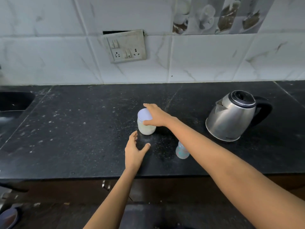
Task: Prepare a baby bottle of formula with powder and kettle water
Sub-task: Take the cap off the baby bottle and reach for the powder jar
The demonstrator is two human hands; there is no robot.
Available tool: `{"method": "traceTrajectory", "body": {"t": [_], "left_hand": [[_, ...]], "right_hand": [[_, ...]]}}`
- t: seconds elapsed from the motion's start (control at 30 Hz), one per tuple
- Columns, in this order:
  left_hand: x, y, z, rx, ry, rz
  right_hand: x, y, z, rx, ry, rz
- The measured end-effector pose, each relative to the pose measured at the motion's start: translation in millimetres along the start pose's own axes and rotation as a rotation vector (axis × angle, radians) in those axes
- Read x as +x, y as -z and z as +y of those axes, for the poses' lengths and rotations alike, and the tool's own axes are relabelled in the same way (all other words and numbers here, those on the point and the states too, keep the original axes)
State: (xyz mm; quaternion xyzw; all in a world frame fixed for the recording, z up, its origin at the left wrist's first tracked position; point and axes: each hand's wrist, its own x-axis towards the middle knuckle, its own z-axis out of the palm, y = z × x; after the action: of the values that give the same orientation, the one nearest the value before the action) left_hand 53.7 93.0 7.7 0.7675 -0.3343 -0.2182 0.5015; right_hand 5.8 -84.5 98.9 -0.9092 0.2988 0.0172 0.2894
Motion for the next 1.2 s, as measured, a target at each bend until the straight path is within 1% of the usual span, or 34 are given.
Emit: {"method": "traceTrajectory", "body": {"t": [0.07, 0.13, 0.17, 0.27, 0.5, 0.6, 0.67, 0.73, 0.9, 1.03, 1.13, 1.2], "left_hand": [[0, 6, -4, -0.005, 0.005, -0.003], [1, 13, -8, -0.007, 0.01, -0.013], [1, 17, -10, -0.011, 0.01, -0.02], [0, 22, -16, -0.034, 0.006, -0.043], [-8, 23, -18, -0.084, -0.05, -0.13], [-5, 20, -9, -0.126, -0.057, -0.139], [-1, 18, -6, -0.148, -0.066, -0.145], [2, 17, -10, -0.159, -0.069, -0.146], [9, 19, -17, -0.181, -0.013, -0.137], [10, 16, -20, -0.157, 0.012, -0.124], [18, 18, -23, -0.055, -0.038, -0.218], [22, 19, -23, -0.037, -0.048, -0.244]], "right_hand": [[10, -11, -1, -0.091, -0.022, -0.011], [9, -16, -4, -0.163, -0.023, 0.035], [5, -17, -7, -0.179, -0.006, 0.047], [-16, -24, -16, -0.233, 0.047, 0.015], [-66, -50, -29, -0.246, 0.082, 0.042], [-68, -63, -34, -0.39, 0.044, 0.11], [-63, -68, -41, -0.488, -0.018, 0.122], [-60, -67, -46, -0.565, -0.022, 0.127], [-56, -57, -43, -0.611, 0.157, 0.124], [-50, -51, -33, -0.645, 0.319, 0.08], [-47, -40, -24, -0.726, 0.525, -0.063], [-51, -30, -30, -0.635, 0.654, -0.214]]}}
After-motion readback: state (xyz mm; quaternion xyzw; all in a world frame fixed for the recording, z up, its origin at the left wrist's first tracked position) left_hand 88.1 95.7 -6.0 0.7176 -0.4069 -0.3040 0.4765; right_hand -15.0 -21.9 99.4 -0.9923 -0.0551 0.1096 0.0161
